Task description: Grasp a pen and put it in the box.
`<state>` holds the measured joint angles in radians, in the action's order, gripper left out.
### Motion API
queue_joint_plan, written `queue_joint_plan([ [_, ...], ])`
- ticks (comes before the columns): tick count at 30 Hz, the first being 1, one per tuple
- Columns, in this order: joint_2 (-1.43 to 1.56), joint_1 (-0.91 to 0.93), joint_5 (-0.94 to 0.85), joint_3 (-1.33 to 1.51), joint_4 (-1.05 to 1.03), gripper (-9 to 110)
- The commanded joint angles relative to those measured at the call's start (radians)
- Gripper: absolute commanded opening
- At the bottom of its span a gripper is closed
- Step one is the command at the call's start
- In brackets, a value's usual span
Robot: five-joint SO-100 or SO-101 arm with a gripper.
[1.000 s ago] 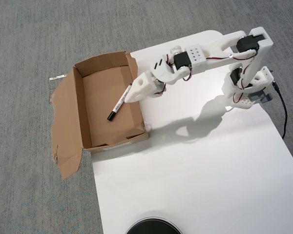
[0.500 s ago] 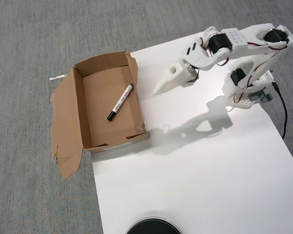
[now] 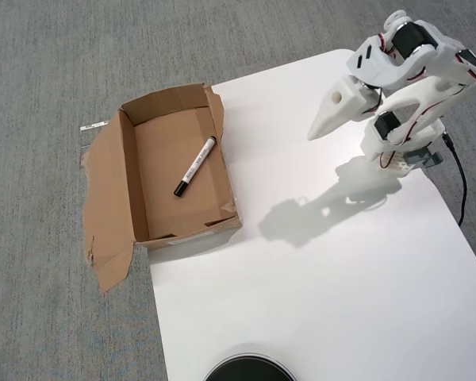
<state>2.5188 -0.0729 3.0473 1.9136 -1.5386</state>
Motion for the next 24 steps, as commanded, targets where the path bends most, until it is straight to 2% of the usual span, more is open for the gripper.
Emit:
queue_joint_plan([
  [1,0.117,-0.008,-0.008,0.09,-0.038,0],
  [8,0.365,-0.008,-0.005,0.352,-0.035,0],
  [19,0.531,-0.008,-0.002,0.548,-0.031,0],
  [24,0.623,-0.008,-0.002,0.7,0.103,0],
])
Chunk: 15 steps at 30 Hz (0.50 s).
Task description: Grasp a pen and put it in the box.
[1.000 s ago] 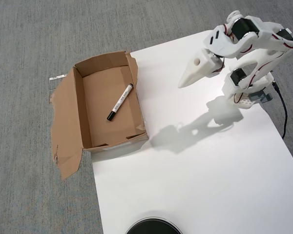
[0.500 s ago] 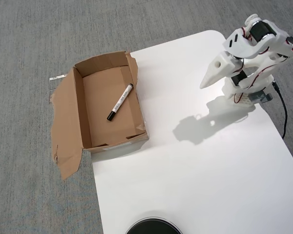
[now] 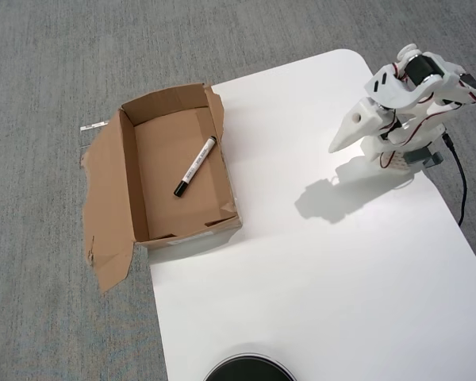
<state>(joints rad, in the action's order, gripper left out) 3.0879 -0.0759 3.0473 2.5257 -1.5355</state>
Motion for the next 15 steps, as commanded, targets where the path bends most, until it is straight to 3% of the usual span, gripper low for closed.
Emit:
queue_joint_plan([
  [1,0.074,-0.005,-0.002,0.127,0.143,0],
  [5,0.172,-0.001,-0.002,0.272,0.261,0],
  [15,0.331,0.007,0.007,0.458,0.261,0],
])
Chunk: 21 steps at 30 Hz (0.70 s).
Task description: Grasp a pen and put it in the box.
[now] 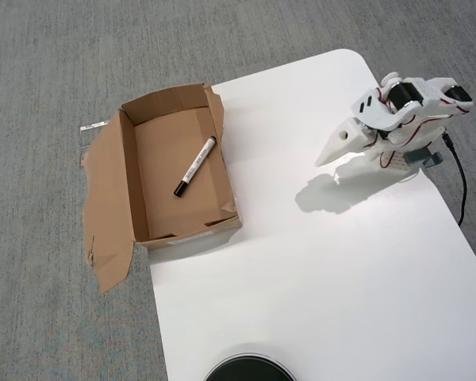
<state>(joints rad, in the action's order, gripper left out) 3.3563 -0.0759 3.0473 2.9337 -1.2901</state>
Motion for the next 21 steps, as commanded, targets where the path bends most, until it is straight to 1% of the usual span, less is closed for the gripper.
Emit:
queue_joint_plan([
  [1,0.067,0.007,0.008,0.064,0.015,0],
  [14,0.074,0.007,0.01,0.243,0.017,0],
  [21,0.075,0.012,0.012,0.254,0.009,0],
])
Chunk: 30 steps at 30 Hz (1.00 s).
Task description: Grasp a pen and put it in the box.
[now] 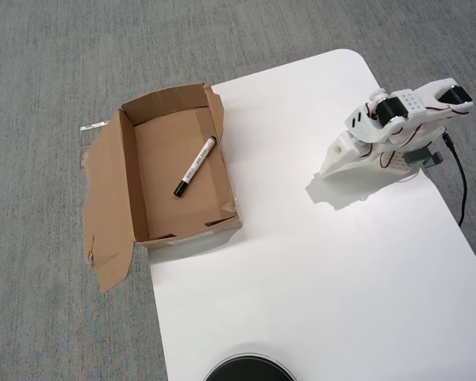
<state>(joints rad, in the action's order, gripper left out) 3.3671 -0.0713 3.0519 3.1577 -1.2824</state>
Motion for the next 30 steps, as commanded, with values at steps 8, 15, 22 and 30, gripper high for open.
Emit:
queue_joint_plan([
  [8,0.064,0.007,0.008,0.03,-0.072,0],
  [15,0.064,0.008,0.015,0.027,-0.074,0],
  [22,0.063,0.007,0.01,0.027,-0.071,0],
  [30,0.063,0.007,0.015,0.027,-0.072,0],
])
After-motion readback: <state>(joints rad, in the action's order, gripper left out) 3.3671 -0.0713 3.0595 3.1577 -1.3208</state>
